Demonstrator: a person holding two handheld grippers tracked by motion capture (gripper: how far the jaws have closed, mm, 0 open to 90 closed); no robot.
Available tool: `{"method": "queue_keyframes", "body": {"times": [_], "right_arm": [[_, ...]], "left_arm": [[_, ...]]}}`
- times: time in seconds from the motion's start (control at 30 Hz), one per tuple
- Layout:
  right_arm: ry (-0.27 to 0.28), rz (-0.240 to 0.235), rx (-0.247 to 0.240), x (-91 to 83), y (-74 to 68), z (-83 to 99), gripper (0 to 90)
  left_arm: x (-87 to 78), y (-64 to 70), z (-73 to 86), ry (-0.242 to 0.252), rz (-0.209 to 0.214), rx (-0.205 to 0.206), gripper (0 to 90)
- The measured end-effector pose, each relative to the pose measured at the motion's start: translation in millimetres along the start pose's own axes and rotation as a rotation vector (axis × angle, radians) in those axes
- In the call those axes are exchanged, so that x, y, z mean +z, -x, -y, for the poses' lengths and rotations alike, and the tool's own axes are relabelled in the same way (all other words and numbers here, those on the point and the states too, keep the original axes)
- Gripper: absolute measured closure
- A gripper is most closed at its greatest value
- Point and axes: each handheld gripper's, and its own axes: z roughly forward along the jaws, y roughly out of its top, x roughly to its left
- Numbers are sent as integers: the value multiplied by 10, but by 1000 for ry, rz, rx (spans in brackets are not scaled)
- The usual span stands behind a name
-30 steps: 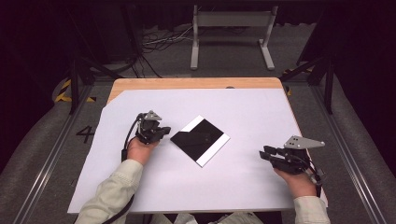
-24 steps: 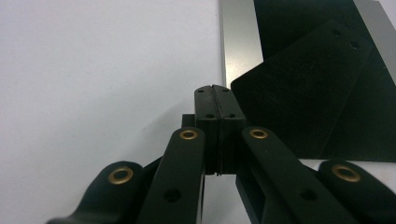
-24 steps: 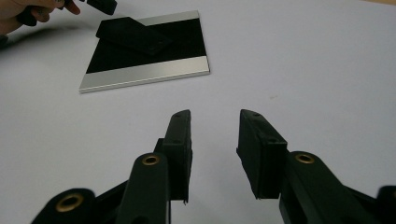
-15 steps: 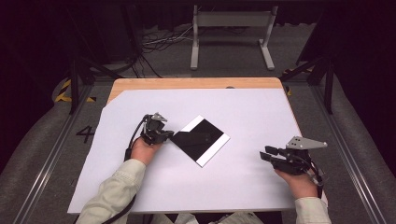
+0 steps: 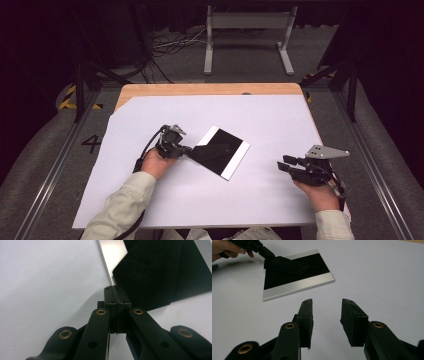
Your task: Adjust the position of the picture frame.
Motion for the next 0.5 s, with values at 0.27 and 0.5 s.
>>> {"method": "queue_keyframes", "body": {"times": [0.27,0.5], "right_arm": [[-4,-5,-1,8,1,-5,611],[-15,-14,2,34,2,4,609]], "left_arm": [[71,200,-59,-37,84,52,900],[144,383,-116,-52,131,112,900]]}}
